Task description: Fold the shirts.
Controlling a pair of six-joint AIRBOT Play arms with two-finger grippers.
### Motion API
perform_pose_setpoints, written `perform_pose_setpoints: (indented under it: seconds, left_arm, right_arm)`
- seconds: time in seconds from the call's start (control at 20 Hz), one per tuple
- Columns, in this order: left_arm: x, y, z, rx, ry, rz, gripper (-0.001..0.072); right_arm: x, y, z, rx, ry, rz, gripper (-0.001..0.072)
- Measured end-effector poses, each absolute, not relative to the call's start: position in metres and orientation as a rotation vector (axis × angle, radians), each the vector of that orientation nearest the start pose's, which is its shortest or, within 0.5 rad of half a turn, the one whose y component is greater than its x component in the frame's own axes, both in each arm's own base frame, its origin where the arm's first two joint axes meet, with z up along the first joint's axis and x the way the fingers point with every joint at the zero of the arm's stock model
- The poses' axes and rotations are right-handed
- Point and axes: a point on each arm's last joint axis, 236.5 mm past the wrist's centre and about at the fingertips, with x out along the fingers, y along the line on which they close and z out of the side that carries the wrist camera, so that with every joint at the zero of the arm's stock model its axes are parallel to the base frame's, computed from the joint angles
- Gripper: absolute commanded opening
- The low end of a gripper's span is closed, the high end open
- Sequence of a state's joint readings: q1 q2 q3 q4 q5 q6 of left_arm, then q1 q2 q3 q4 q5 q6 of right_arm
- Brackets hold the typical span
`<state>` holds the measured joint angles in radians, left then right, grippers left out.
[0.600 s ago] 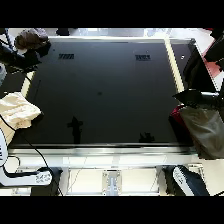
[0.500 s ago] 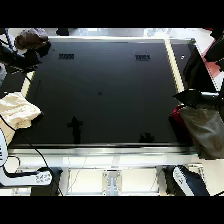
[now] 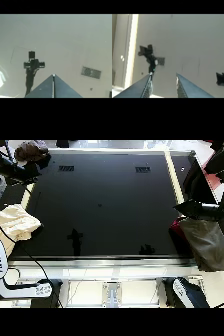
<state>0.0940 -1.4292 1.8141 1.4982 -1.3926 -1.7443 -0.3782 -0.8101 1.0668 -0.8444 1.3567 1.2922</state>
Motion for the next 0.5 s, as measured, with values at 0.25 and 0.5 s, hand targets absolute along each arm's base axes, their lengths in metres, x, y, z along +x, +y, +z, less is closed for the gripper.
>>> perform_pose_setpoints:
  seconds: [0.25, 0.5]
  left_arm:
    - [0.465, 0.027, 0.17, -0.254, 0.989, 0.114, 0.0012]
    - [0.472, 0.05, 0.151, -0.119, 1.023, 0.151, 0.0517]
  right_arm:
    - [0.327, 0.032, 0.179, 0.446, 0.796, 0.297, 0.0337]
    - [0.335, 0.026, 0.184, 0.445, 0.752, 0.273, 0.0337]
